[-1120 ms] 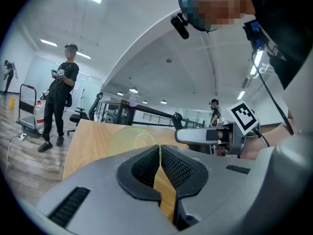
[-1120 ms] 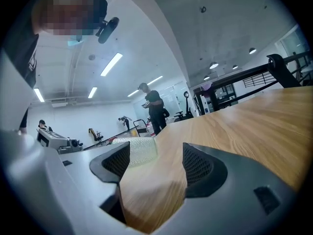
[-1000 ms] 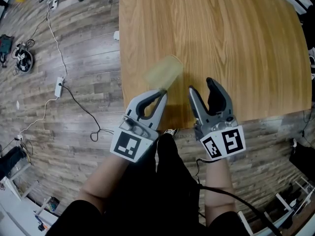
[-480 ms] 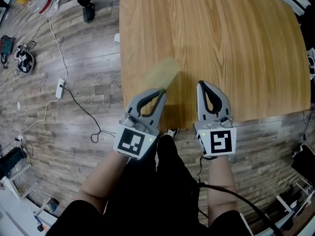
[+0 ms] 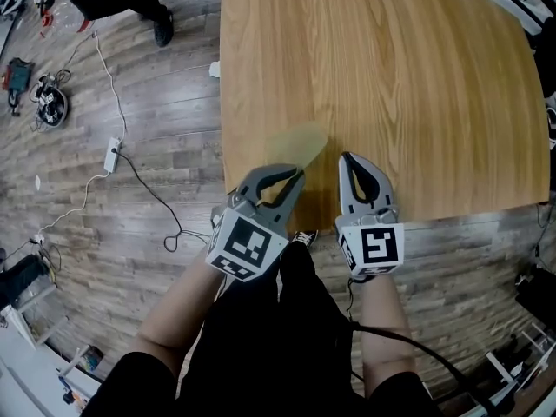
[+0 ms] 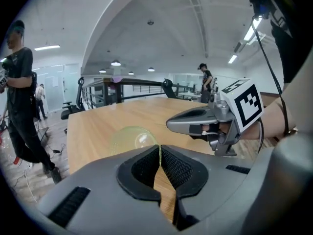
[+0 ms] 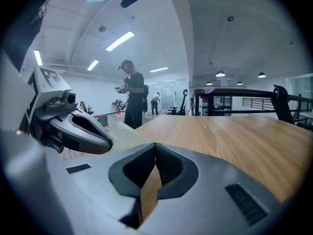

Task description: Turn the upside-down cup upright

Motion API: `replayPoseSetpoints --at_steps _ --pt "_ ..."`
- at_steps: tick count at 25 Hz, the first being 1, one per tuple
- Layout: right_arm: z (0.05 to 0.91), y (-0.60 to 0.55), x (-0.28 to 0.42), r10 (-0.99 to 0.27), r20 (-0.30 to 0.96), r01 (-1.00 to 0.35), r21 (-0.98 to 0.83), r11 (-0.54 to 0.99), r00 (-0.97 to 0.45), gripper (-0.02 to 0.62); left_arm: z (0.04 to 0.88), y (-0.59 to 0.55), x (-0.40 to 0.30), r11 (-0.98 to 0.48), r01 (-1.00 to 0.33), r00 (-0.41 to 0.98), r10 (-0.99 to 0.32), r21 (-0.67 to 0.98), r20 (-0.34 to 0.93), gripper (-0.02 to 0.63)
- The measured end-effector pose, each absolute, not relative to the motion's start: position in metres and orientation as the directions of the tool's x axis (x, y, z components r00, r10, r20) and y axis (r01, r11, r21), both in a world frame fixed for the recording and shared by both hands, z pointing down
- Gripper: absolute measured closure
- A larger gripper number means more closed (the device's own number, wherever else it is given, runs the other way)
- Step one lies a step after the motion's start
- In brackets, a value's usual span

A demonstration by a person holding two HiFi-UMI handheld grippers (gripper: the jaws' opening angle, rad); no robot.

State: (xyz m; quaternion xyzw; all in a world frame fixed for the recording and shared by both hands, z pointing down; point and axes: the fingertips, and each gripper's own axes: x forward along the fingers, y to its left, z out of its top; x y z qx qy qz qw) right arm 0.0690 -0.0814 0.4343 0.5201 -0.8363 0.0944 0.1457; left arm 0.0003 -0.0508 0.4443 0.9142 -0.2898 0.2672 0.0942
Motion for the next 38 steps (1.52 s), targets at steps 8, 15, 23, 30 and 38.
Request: replayPoseSetpoints --at_steps 8,15,23,30,38 --pt "0.454 -0.088 0.060 -0.797 0.423 -0.888 -0.044 0.457 -0.431 0.580 0.445 -0.041 0.012 -0.894 -0.447 0.642 -0.349 -0.036 0.683 0.588" --pt "0.461 -0.085 0.058 -0.787 0.443 -0.893 -0.078 0.443 -0.429 0.580 0.439 -0.037 0.018 -0.932 -0.354 0.589 -0.288 -0.079 0.755 0.588" --pt "0.453 -0.083 0.066 -0.789 0.420 -0.886 -0.091 0.455 -0.448 0.578 0.442 -0.038 0.024 -0.944 -0.325 0.557 -0.240 -0.057 0.795 0.588" --pt "0.479 -0.058 0.066 -0.623 0.545 -0.732 0.025 0.681 -0.561 0.370 0.442 -0.040 0.022 -0.952 -0.301 0.545 -0.220 -0.057 0.809 0.588" --pt "0.491 -0.057 0.031 -0.571 0.613 -0.548 0.254 0.797 -0.547 0.318 0.440 -0.022 0.022 -0.977 -0.206 0.542 -0.154 -0.047 0.826 0.588"
